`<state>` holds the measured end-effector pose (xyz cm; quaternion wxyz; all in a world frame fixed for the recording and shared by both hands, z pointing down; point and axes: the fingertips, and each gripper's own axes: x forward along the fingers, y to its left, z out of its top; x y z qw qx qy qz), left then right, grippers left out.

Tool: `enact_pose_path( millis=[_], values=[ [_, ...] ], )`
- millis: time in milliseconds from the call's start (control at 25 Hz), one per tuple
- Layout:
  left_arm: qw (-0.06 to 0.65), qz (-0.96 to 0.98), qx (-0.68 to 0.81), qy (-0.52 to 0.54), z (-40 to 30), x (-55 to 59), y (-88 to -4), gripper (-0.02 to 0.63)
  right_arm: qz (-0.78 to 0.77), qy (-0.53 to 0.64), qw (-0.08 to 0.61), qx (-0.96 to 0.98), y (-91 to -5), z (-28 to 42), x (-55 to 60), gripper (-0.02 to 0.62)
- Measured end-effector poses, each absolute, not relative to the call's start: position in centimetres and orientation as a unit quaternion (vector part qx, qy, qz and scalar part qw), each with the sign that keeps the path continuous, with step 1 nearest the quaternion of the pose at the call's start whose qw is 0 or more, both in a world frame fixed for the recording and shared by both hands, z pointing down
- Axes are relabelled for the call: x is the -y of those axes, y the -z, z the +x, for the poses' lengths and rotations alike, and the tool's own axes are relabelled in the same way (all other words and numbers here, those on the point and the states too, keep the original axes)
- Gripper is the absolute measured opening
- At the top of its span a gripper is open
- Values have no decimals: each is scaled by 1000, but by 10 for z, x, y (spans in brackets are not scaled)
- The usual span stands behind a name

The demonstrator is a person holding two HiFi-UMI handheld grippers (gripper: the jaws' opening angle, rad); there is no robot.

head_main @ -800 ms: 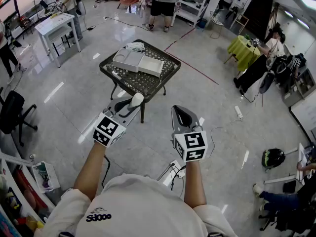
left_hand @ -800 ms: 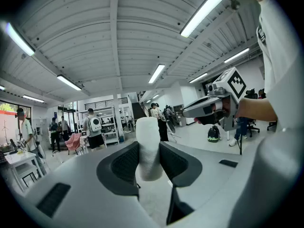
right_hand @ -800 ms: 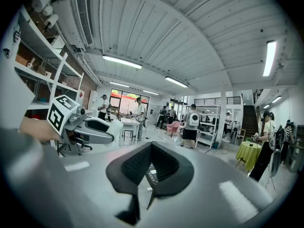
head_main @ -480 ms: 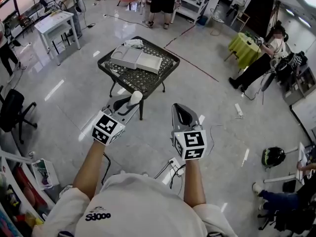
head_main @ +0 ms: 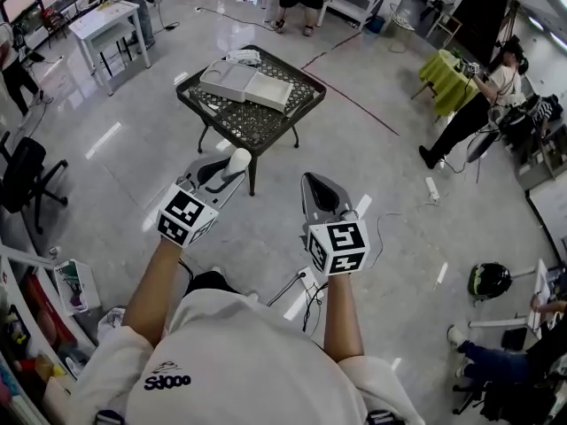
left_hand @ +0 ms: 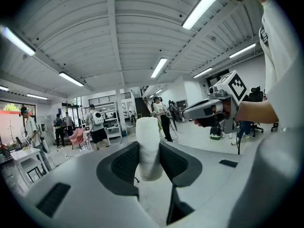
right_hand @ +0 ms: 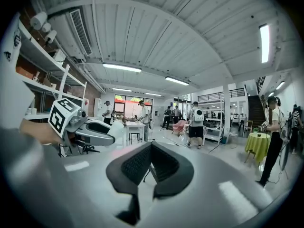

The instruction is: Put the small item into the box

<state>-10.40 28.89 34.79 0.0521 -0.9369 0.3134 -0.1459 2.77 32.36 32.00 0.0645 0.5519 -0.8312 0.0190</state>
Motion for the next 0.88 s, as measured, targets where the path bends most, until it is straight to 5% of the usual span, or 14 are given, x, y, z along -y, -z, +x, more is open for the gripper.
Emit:
enact_pose_path(
  millis=[880],
  values=[
    [36, -940, -307, 142, -70, -245, -364, 130, 557, -39, 75, 826, -337, 60, -283, 9]
  ],
)
